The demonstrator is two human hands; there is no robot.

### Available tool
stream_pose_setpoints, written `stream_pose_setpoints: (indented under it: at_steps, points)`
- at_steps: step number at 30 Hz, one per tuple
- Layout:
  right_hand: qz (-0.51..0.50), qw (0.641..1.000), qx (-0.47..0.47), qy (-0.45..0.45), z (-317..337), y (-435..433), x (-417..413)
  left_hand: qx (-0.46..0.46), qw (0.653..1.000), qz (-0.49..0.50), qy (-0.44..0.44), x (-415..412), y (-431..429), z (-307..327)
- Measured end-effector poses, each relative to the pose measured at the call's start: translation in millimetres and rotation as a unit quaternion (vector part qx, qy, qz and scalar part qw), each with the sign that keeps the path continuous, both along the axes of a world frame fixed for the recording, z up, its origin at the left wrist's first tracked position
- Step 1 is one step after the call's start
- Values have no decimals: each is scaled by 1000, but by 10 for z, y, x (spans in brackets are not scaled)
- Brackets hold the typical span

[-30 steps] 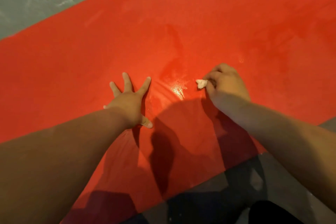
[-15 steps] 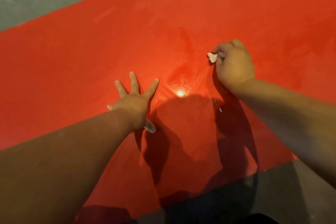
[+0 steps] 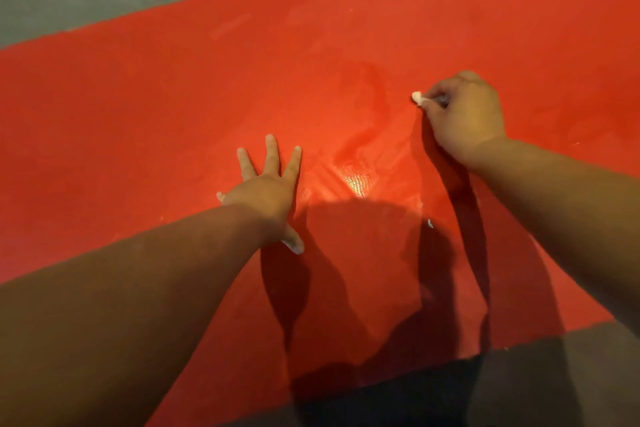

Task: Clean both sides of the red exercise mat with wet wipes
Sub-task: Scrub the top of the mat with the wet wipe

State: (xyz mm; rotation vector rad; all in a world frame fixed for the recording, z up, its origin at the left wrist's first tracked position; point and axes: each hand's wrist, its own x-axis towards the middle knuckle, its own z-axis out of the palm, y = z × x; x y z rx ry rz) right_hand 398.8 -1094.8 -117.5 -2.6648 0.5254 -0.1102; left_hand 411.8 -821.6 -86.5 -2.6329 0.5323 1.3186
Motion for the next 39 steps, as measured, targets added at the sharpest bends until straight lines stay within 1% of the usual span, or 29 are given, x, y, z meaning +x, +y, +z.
stream_pose_setpoints:
  at_steps: [1, 2, 3, 5, 7, 8, 9, 10, 11, 13, 15, 17, 18, 20, 22, 23, 24, 26, 28, 30, 31, 32, 33, 35, 37, 39]
  points:
    - [-20, 1000, -3, 2, -6, 31, 18, -3, 1000, -3, -4, -6, 15, -2]
    - [-12, 1000, 5, 2, -20, 156, 2, -5, 1000, -7, -10, -13, 36, -6]
    - [23, 999, 22, 1, -45, 357, -55, -6, 1000, -13, -17, -17, 58, -2]
    - [152, 986, 63, 9, -96, 837, -262, -8, 999, -28, -28, -5, 90, 12]
    - [293, 952, 83, 21, -96, 1142, -485, -5, 999, -44, -27, 19, 93, 25]
    - [332, 939, 88, 16, -101, 1138, -507, -2, 998, -50, -27, 29, 91, 28]
    - [337, 937, 89, 13, -85, 1038, -464, 0, 998, -54, -27, 32, 85, 29]
    - [311, 947, 77, 8, -70, 893, -377, 3, 998, -56, -28, 37, 75, 22]
    - [263, 963, 59, -4, -70, 724, -276, 6, 998, -56, -28, 44, 63, 17]
    - [139, 990, 13, -19, -67, 341, -95, 19, 998, -48, -22, 45, 39, 21]
    - [42, 999, -13, -2, -73, 124, -11, 25, 998, -51, -19, 49, 16, 22]
    - [32, 999, -7, 15, -73, 281, -47, 20, 998, -52, -21, 52, 8, 28]
    - [55, 998, 4, 18, -71, 457, -104, 16, 998, -51, -23, 49, 10, 33]
    - [154, 987, 37, 14, -80, 864, -274, 13, 998, -57, -29, 34, 6, 36]
    - [273, 959, 59, 35, -38, 1168, -437, 10, 998, -59, -35, 25, 6, 37]
    - [313, 947, 63, 43, -29, 1193, -467, 9, 998, -56, -37, 23, 7, 39]
    - [326, 942, 67, 41, -26, 1139, -458, 7, 998, -53, -37, 23, 6, 40]
    - [289, 955, 56, 21, -46, 900, -346, 7, 998, -48, -32, 27, 7, 35]
    - [185, 982, 30, 8, -55, 559, -176, 7, 999, -46, -27, 35, 10, 23]
    - [56, 998, 11, 14, -52, 263, -9, 6, 999, -43, -24, 44, 9, 17]
    - [14, 1000, 9, 24, -37, 225, 44, 5, 999, -42, -22, 46, 5, 15]
    - [9, 999, 9, 33, -34, 282, 65, 4, 999, -41, -22, 47, 1, 14]
    - [38, 998, 11, 40, -30, 417, 48, 3, 999, -40, -22, 48, -2, 12]
    - [149, 987, 41, 42, -37, 856, -106, -1, 999, -37, -24, 51, -1, 14]
    - [267, 959, 81, 53, -11, 1249, -349, -8, 999, -33, -21, 46, 10, 15]
    - [342, 935, 78, 57, -21, 1272, -424, -10, 999, -34, -23, 43, 21, 11]
